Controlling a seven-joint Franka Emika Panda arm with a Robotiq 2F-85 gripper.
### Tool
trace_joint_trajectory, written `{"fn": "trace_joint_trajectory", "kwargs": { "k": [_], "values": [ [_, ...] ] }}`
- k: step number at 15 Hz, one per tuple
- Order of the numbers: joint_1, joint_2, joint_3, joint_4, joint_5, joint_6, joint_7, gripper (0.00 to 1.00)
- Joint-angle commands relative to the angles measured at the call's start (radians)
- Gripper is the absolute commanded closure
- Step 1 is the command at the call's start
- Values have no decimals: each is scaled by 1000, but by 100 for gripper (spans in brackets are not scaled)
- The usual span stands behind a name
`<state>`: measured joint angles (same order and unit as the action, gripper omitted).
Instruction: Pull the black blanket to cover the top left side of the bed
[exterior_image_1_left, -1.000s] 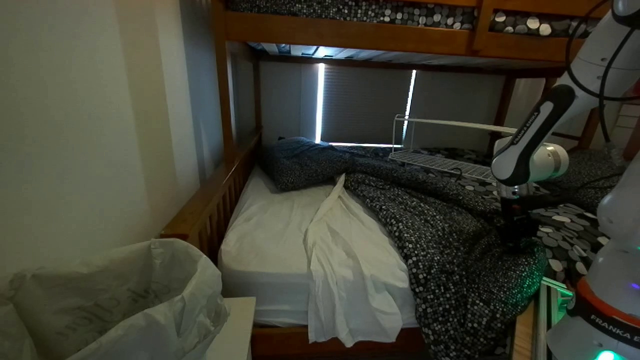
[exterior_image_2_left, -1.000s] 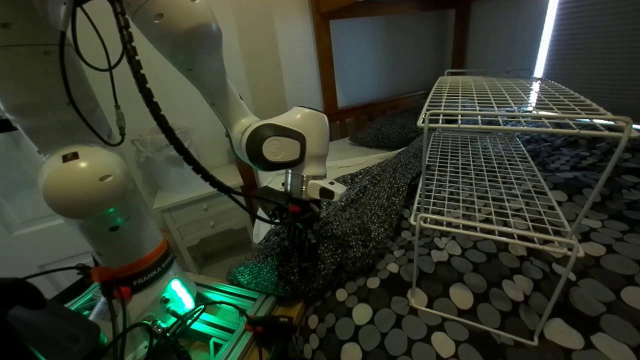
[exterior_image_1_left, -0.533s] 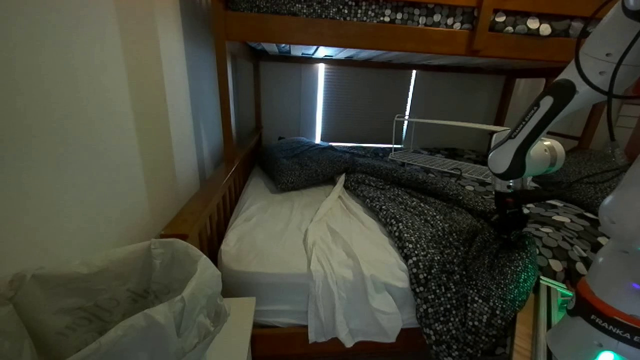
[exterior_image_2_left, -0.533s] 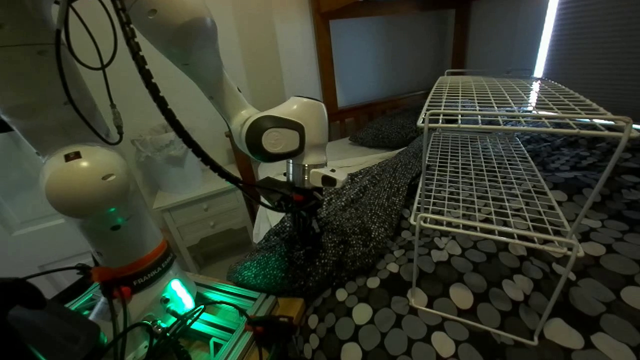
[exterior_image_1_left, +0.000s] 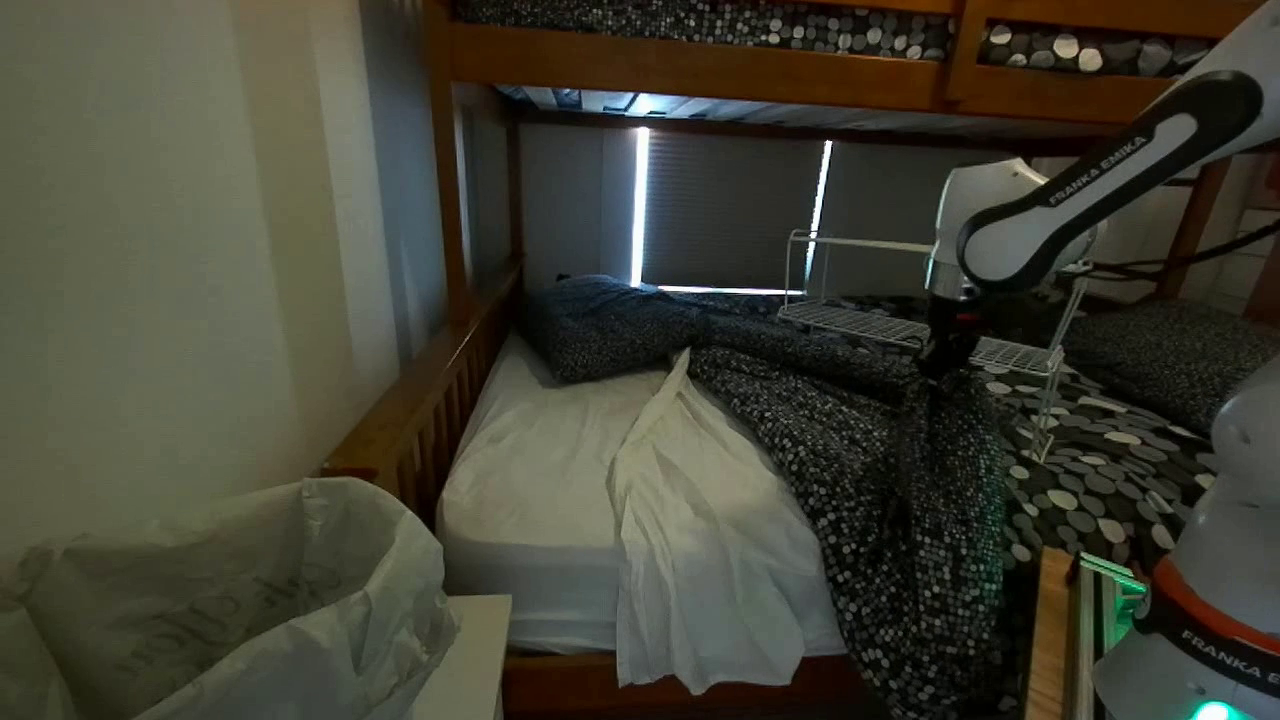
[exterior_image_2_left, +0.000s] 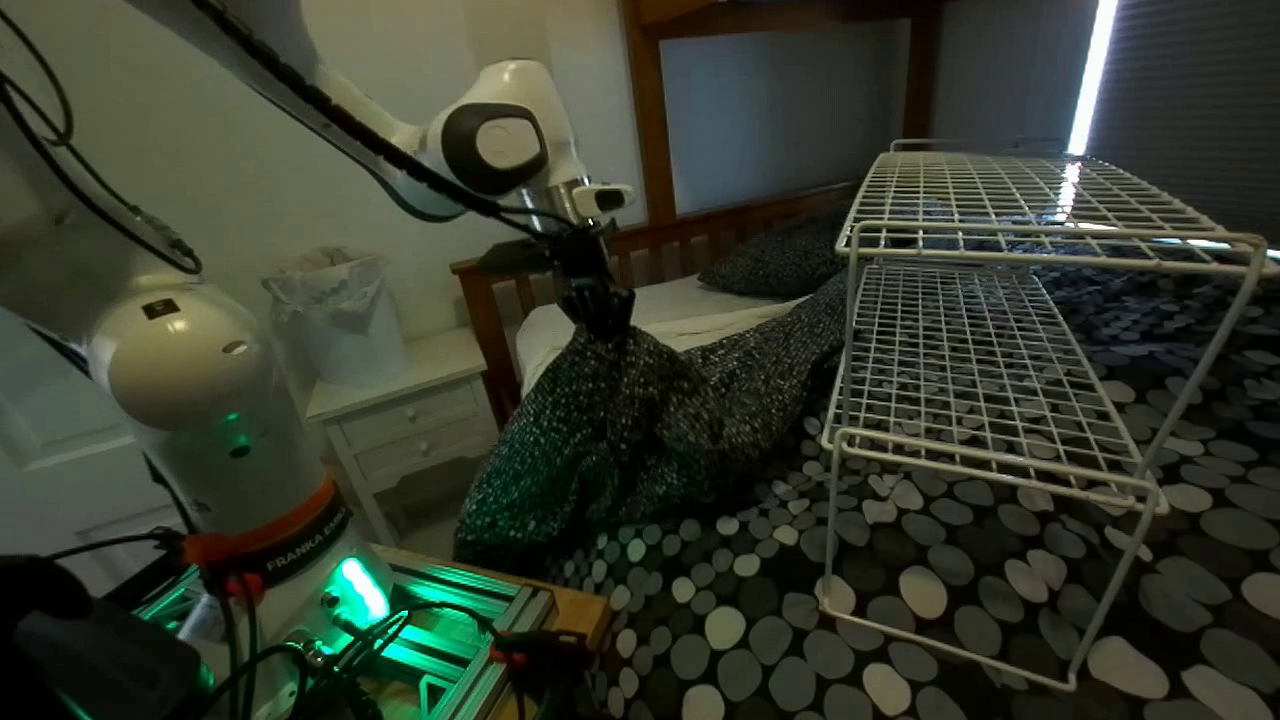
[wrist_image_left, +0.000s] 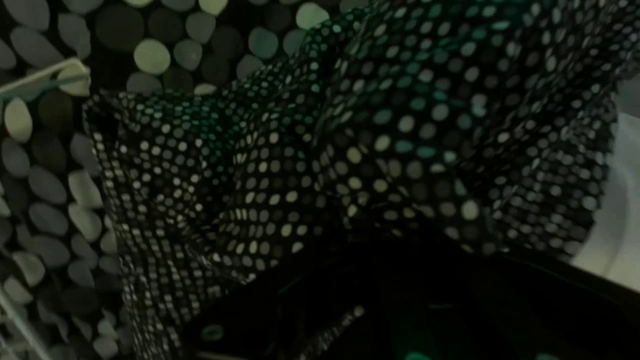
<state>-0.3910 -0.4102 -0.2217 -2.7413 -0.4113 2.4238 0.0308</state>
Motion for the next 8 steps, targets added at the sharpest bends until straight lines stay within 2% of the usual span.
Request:
{"fn": "trace_joint_trajectory", "kwargs": {
  "k": [1, 4, 7, 8],
  "values": [
    [92, -168, 123, -17, 13, -37, 19, 98],
    [194, -218, 245, 10, 24, -31, 45, 98],
    [301, -208, 364, 69, 29, -5, 83, 98],
    [254, -204, 313, 39, 14, -17, 67, 93]
  ]
}}
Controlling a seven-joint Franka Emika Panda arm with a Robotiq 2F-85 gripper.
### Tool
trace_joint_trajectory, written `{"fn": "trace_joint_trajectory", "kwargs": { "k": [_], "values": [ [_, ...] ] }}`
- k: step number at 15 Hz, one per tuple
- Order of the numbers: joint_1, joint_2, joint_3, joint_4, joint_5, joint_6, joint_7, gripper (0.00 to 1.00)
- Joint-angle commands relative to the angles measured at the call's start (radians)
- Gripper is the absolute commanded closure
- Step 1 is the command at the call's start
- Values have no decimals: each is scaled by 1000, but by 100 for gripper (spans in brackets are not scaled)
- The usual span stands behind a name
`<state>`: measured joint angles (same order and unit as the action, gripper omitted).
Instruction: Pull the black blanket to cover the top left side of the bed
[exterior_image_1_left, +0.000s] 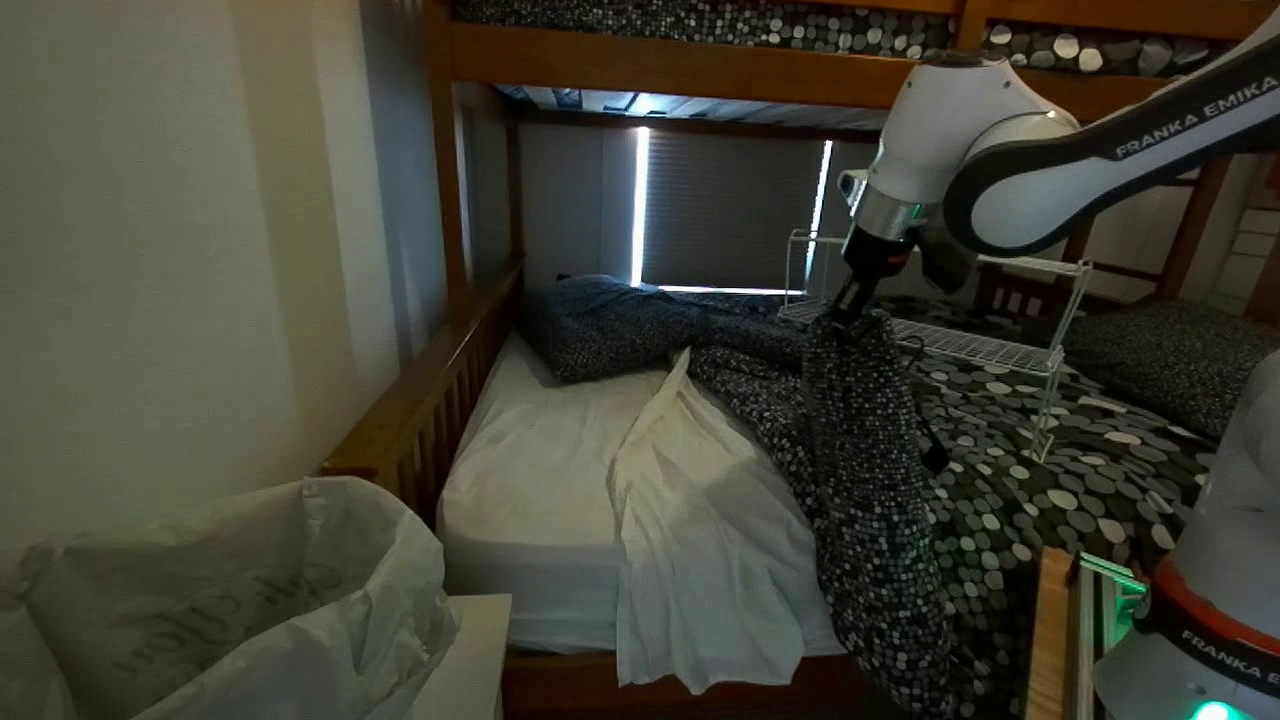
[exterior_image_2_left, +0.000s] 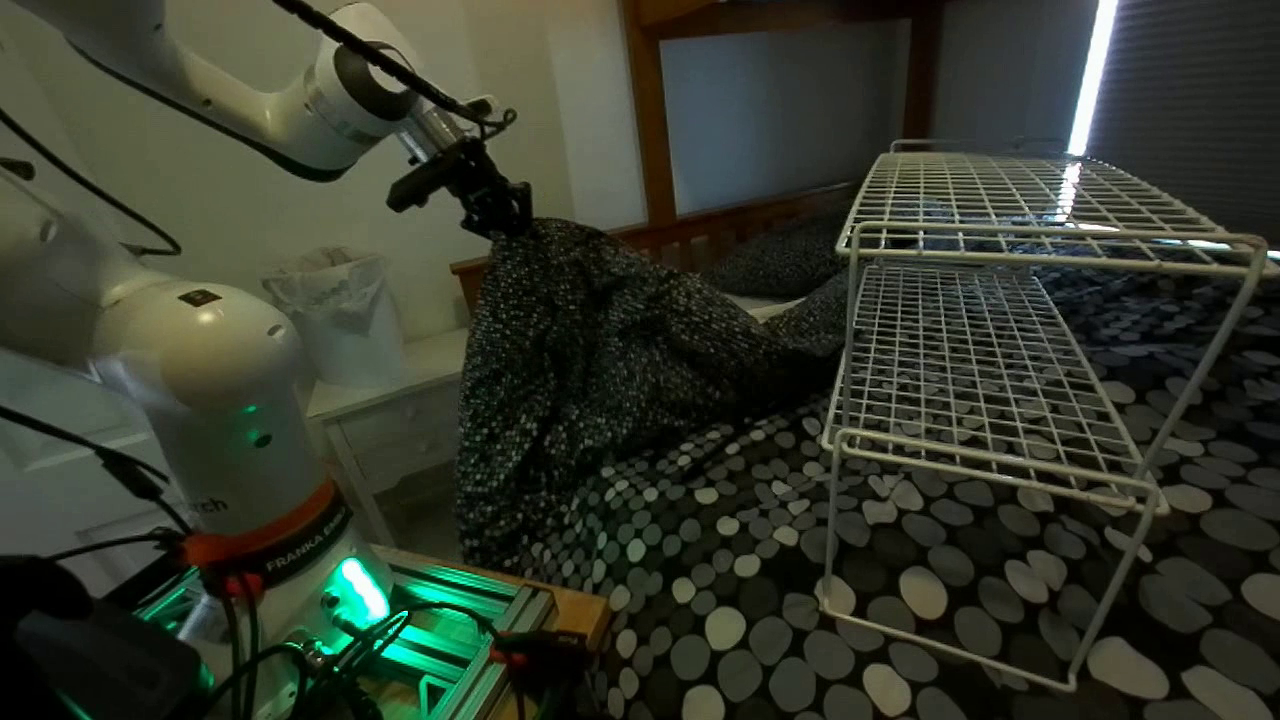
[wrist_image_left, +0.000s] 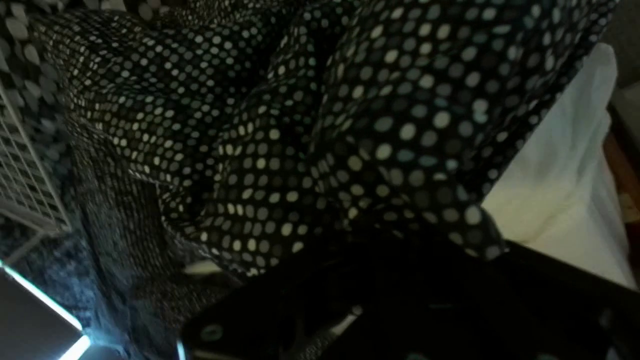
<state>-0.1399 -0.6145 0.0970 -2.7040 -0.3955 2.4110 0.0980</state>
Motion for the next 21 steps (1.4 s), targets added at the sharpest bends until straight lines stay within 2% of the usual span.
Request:
{"fn": "trace_joint_trajectory", "kwargs": {
  "k": [1, 3, 9, 10, 11, 12, 17, 21],
  "values": [
    [34, -1, 26, 16, 1, -4, 15, 93],
    [56, 1, 50, 28, 2, -4, 26, 93],
    [52, 3, 43, 28, 3, -4, 25, 93],
    [52, 3, 43, 28, 3, -4, 25, 98],
    [65, 46, 47, 67, 5, 20, 12, 98],
    [66, 110, 78, 130, -43, 63, -8, 98],
    [79, 323, 174, 395, -188, 78, -35, 98],
    [144, 518, 203, 604, -311, 103, -39, 98]
  ]
}}
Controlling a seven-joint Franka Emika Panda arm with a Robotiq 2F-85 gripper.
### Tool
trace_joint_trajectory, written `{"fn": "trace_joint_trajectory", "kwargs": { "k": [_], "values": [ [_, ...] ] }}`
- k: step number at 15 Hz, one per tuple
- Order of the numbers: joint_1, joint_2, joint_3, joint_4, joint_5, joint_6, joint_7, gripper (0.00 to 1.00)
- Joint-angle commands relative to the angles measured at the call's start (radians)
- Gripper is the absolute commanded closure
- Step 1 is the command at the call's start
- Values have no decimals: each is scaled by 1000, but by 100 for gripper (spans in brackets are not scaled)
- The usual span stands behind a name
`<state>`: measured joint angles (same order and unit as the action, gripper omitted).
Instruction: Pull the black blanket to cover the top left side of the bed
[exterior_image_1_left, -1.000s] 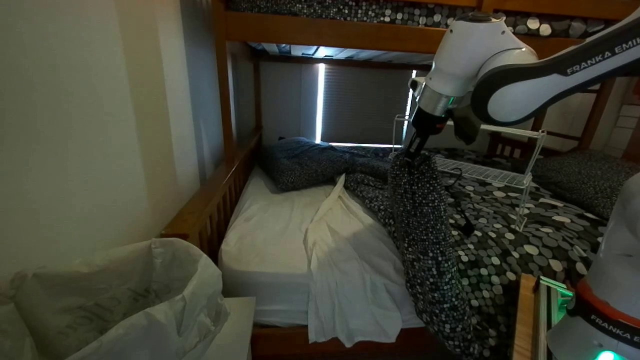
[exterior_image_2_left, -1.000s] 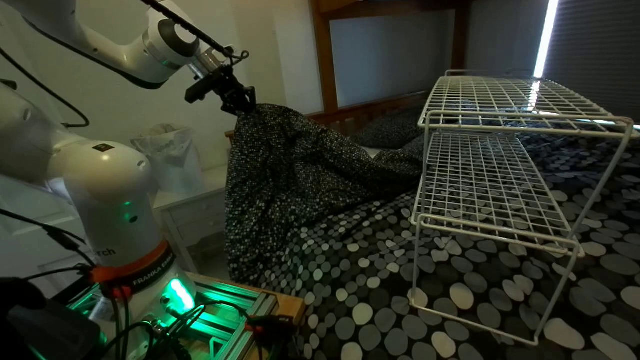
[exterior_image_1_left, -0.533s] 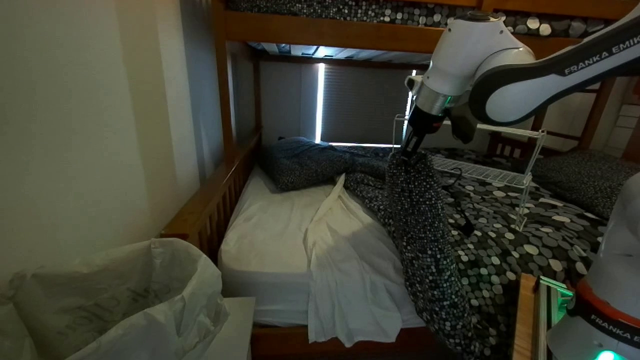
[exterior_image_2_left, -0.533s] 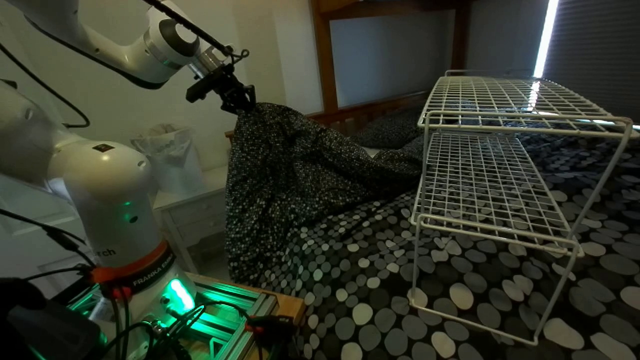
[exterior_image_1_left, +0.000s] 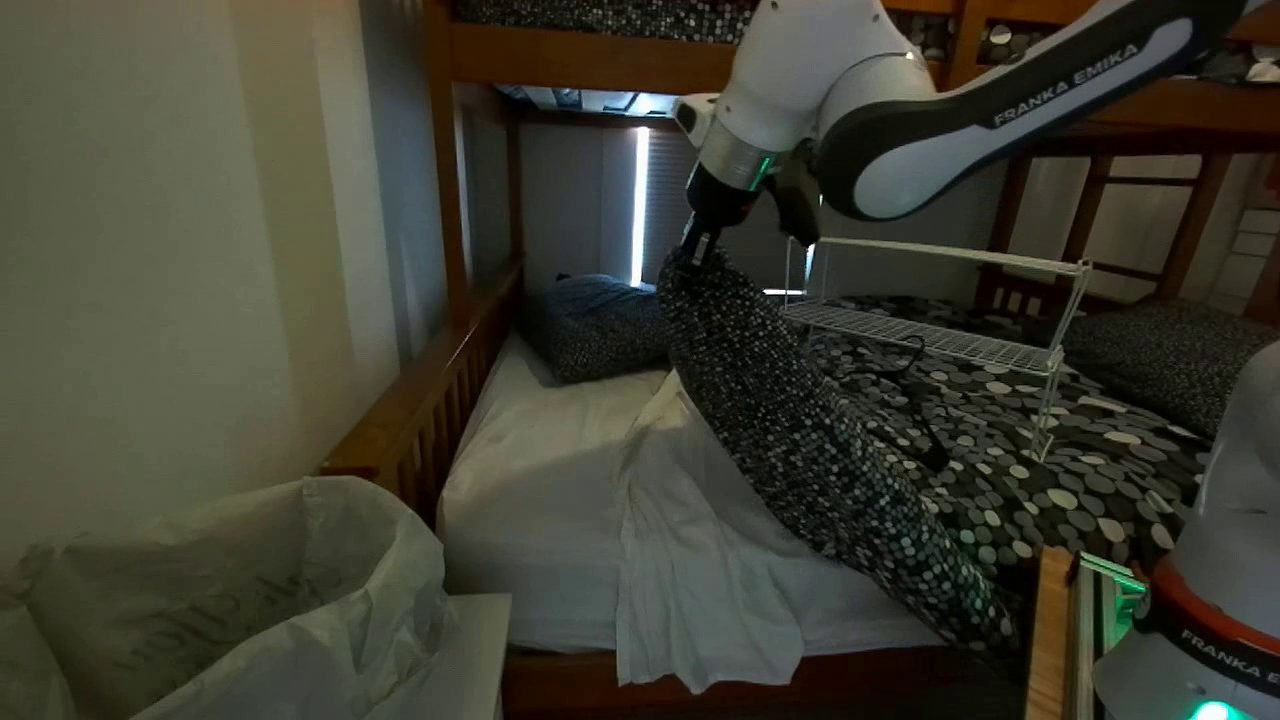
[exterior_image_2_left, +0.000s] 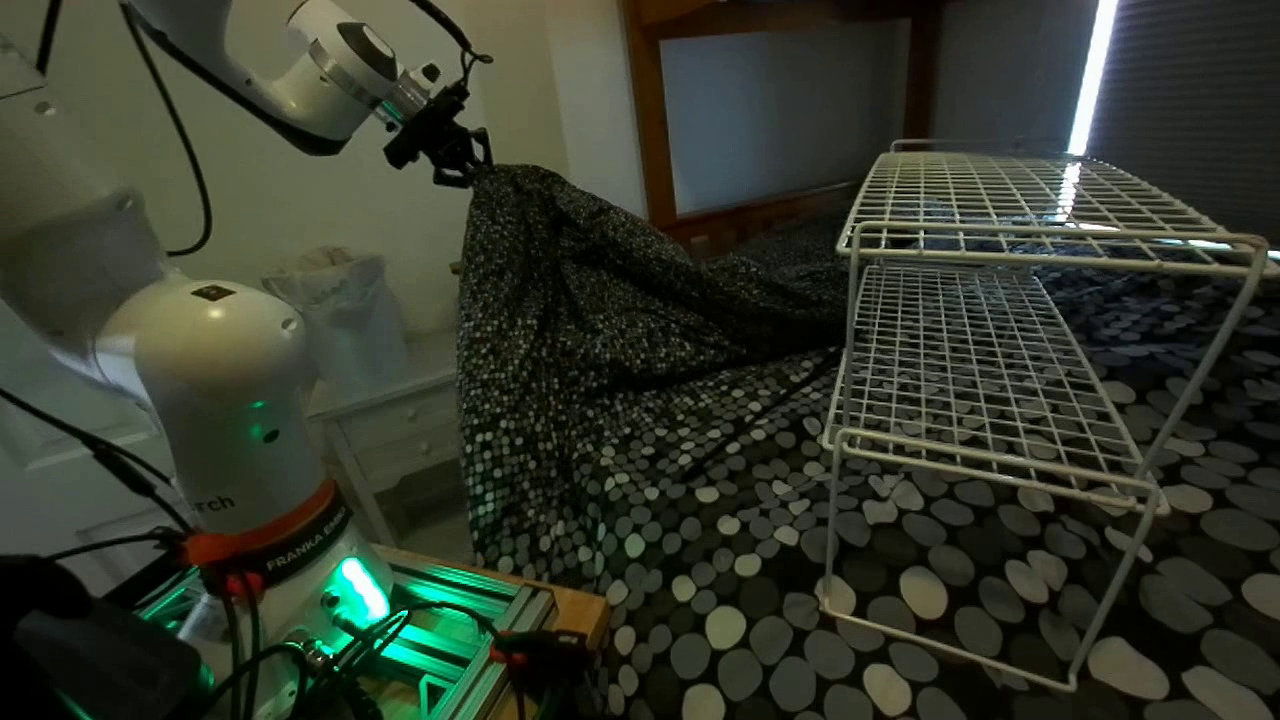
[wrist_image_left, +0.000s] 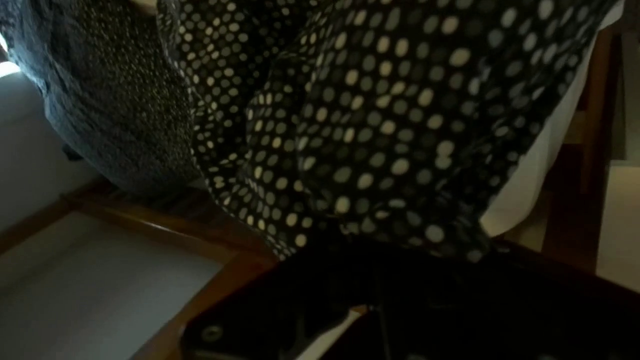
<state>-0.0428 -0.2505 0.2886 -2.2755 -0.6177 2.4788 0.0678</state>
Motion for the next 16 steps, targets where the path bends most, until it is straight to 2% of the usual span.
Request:
{"fn": "trace_joint_trajectory", "kwargs": {
  "k": [1, 4, 7, 13, 14, 16],
  "values": [
    [70, 199, 12, 222, -115, 39, -9, 98],
    [151, 331, 6, 348, -168, 51, -12, 98],
    [233, 446, 5, 446, -169, 58, -17, 98],
    [362, 613, 21, 608, -85, 42, -83, 98],
    [342, 538, -25, 464, -108, 7, -42, 93],
    [361, 571, -25, 497, -96, -4, -58, 93]
  ]
}}
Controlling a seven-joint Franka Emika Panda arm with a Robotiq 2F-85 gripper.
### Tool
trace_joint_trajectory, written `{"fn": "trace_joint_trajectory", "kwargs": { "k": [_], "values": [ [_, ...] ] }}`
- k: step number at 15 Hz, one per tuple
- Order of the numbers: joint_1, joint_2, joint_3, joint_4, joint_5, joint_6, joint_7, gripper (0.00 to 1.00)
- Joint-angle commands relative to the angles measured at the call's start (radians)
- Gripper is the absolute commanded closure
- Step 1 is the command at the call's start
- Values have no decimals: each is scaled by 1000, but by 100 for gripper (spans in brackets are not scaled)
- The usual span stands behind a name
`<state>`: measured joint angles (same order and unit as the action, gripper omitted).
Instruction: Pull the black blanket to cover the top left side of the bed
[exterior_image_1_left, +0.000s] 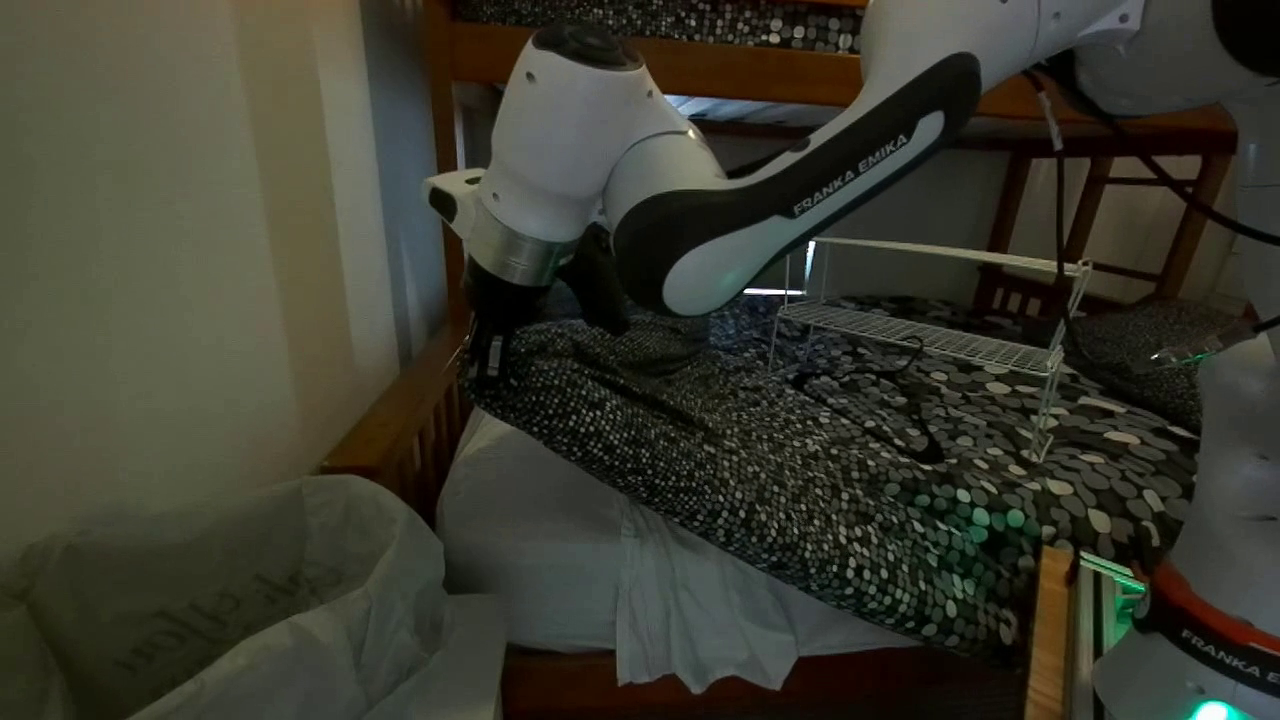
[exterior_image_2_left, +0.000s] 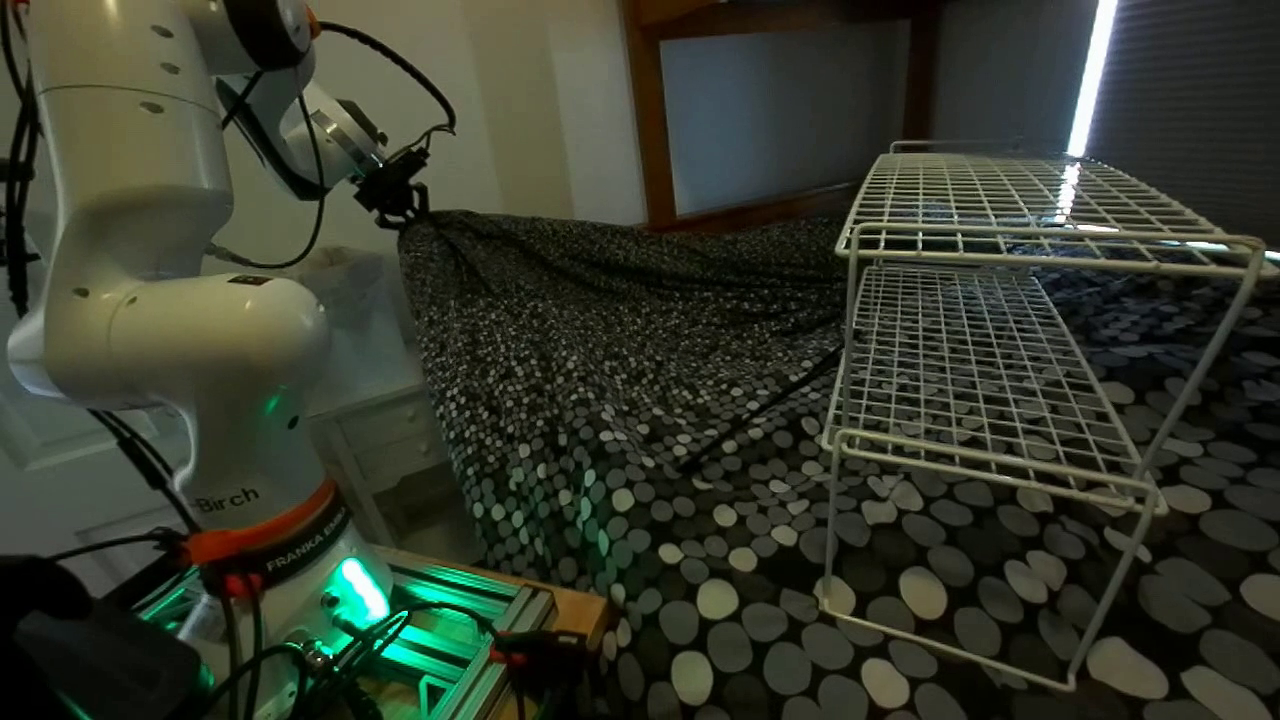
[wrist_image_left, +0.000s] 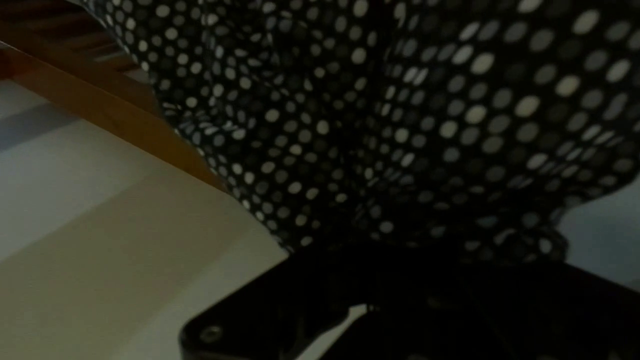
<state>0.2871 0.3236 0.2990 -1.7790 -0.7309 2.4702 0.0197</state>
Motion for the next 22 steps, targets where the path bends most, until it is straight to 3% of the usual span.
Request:
{"fn": "trace_joint_trajectory", "kwargs": {
  "k": [1, 7, 8, 13, 22],
  "values": [
    [33, 3, -36, 7, 19, 3, -13, 93],
    [33, 8, -37, 19, 22, 1, -18, 93],
    [33, 8, -37, 19, 22, 1, -18, 98],
    [87, 193, -20, 207, 6, 49, -161, 98],
    [155, 362, -24, 374, 66, 40, -196, 98]
  ]
}}
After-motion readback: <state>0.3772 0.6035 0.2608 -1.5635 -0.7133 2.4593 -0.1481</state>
